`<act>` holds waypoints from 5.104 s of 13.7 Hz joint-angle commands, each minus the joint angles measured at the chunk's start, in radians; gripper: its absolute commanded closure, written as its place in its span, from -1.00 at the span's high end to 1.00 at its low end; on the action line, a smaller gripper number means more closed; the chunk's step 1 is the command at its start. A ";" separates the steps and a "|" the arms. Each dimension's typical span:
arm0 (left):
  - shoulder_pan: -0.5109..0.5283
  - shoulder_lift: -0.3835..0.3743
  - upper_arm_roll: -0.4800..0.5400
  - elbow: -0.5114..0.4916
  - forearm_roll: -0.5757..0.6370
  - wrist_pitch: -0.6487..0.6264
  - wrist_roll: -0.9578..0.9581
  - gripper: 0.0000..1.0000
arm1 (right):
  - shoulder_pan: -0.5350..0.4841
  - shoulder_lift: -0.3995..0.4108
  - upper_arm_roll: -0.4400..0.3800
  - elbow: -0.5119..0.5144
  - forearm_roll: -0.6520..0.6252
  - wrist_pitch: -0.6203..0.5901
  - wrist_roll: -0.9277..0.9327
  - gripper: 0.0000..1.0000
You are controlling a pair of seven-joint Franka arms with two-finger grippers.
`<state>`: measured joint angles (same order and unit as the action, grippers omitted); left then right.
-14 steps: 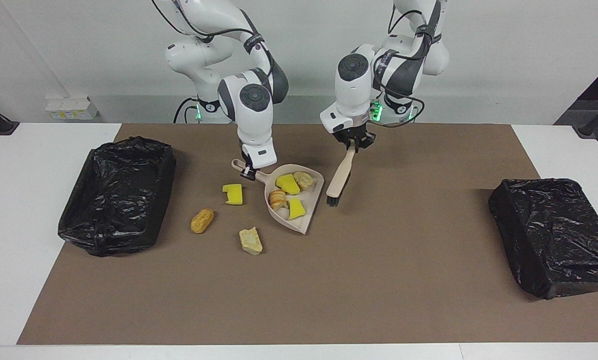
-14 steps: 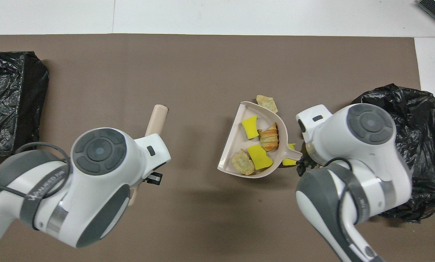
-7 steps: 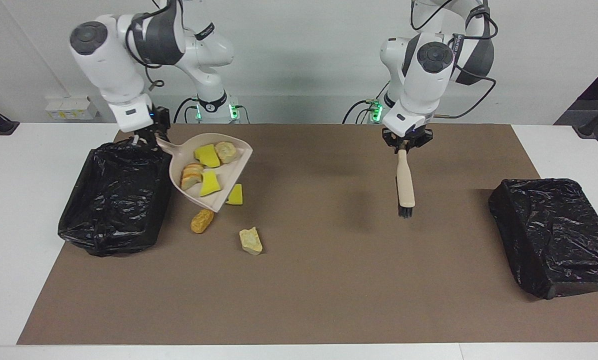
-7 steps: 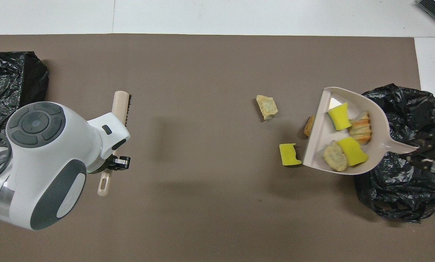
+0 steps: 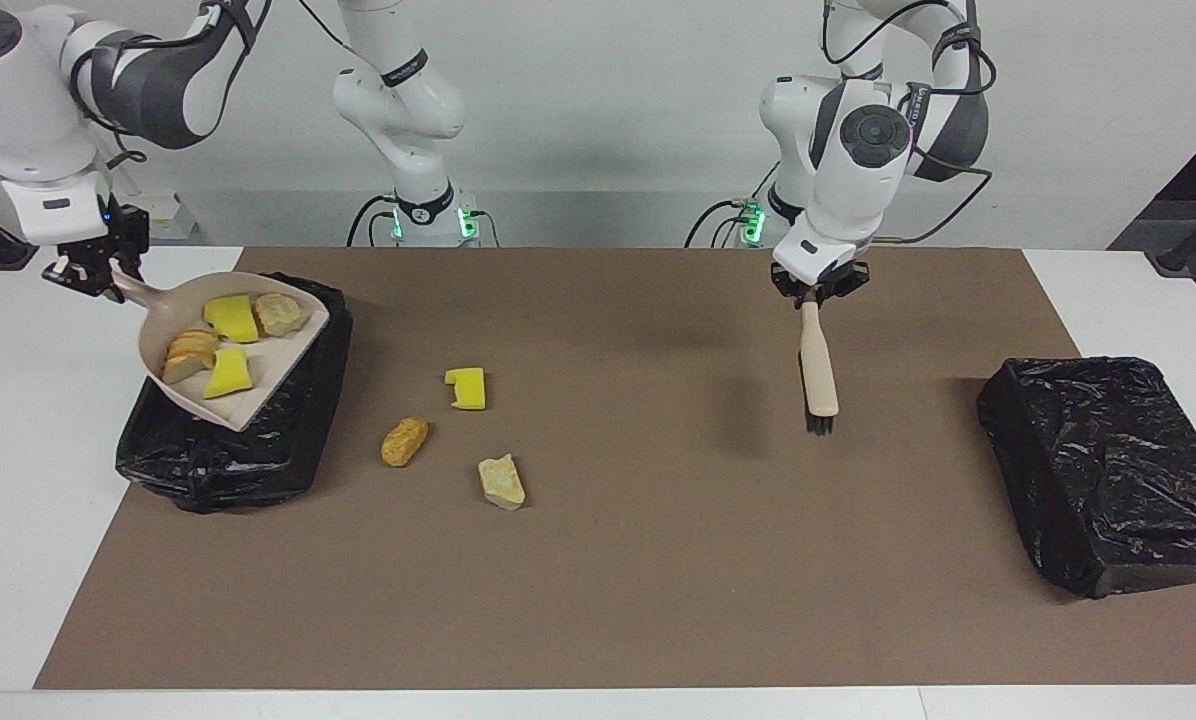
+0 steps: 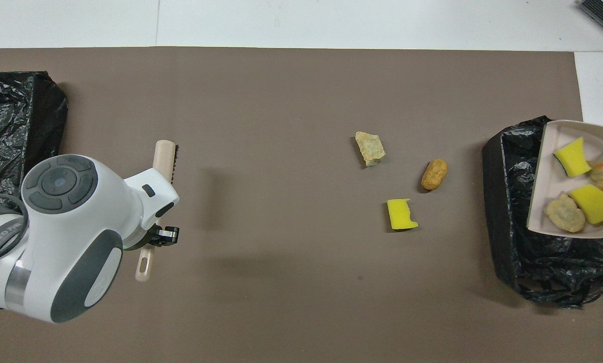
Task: Sweep and dump trash in bin
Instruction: 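Tilt the dustpan with the right gripper to dump pieces into the bin, then bring the empty dustpan back to the table center with the right gripper, then lower the dustpan onto the table and release it with the right gripper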
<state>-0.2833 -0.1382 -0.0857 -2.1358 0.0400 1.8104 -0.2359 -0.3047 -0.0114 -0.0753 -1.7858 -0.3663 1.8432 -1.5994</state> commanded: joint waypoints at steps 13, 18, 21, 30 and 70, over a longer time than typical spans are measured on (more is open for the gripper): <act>-0.490 -0.081 -0.014 -0.375 -0.207 0.336 -0.491 -1.00 | 0.027 -0.068 0.032 -0.196 -0.373 0.226 0.013 -1.00; -0.544 -0.072 -0.014 -0.391 -0.253 0.369 -0.482 -1.00 | 0.094 -0.038 0.034 -0.081 -0.404 0.134 0.007 -1.00; -0.545 -0.038 -0.014 -0.400 -0.253 0.402 -0.482 -1.00 | 0.160 -0.038 0.035 0.060 -0.402 -0.037 -0.002 -1.00; -0.395 0.048 -0.008 -0.247 -0.232 0.382 -0.249 1.00 | 0.351 0.007 0.046 0.190 -0.041 -0.118 0.465 -1.00; 0.200 0.144 -0.005 0.643 0.011 -0.241 0.319 1.00 | 0.978 0.585 0.063 0.309 0.503 0.243 2.241 -1.00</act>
<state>-0.0949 0.0079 -0.0806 -1.5082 0.0359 1.5942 0.0836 0.6774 0.5598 -0.0170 -1.4995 0.1185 2.0974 0.6662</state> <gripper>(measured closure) 0.000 0.687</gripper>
